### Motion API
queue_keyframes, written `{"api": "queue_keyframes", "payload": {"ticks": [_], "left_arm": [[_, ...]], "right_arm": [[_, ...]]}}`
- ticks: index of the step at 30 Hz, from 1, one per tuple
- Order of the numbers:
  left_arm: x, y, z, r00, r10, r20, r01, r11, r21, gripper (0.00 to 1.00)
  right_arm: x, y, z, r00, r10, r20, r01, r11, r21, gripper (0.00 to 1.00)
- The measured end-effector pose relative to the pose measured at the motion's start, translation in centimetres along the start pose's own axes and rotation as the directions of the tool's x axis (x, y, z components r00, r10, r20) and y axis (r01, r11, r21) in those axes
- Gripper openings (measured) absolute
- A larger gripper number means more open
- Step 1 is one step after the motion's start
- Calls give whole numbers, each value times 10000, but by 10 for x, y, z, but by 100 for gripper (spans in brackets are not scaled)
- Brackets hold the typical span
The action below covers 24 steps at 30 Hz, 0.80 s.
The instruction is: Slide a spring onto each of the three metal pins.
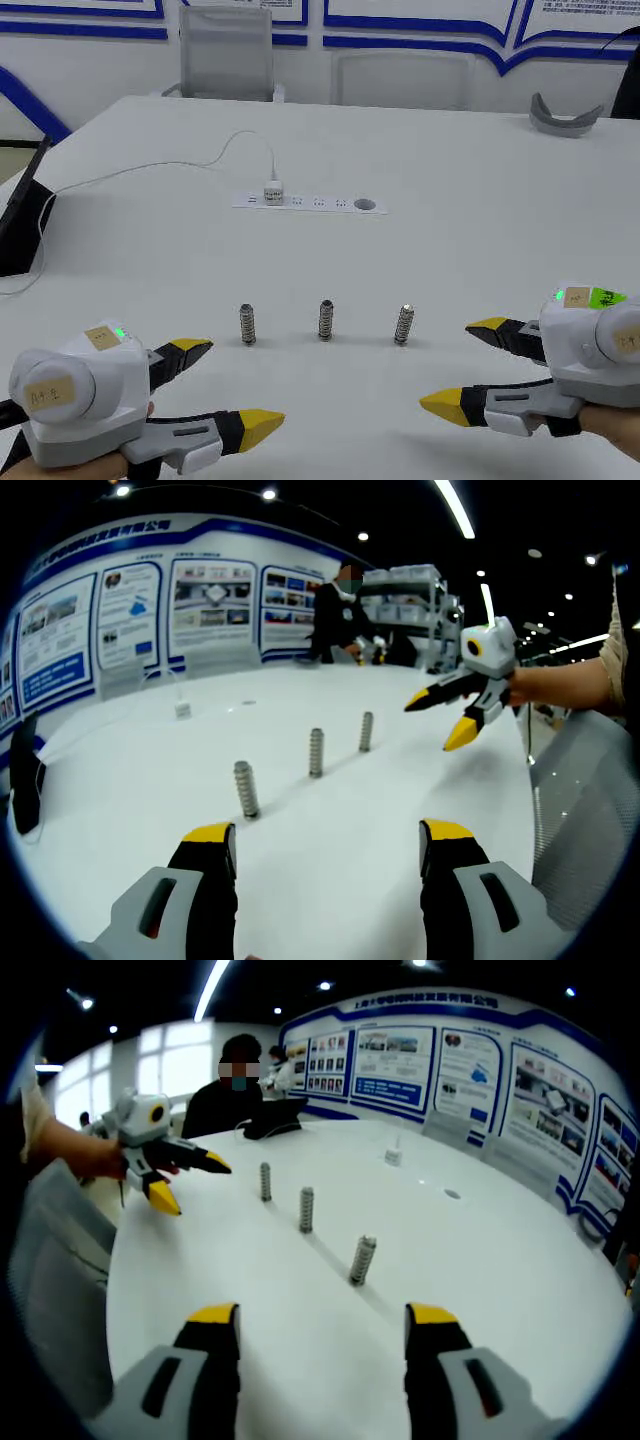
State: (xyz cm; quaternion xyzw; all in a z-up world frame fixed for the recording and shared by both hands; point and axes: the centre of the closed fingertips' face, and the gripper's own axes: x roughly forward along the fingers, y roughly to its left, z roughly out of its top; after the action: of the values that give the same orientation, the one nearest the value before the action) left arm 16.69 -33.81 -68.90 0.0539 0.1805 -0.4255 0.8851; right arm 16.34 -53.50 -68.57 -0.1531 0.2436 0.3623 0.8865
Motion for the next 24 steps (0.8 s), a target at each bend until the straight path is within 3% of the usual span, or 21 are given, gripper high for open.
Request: {"api": "queue_keyframes", "payload": {"ticks": [24], "left_arm": [[0,-2,3,10000,12,23,-12,10000,72,76]], "right_arm": [[-1,-2,3,9999,-53,117,52,10000,16,69]]}}
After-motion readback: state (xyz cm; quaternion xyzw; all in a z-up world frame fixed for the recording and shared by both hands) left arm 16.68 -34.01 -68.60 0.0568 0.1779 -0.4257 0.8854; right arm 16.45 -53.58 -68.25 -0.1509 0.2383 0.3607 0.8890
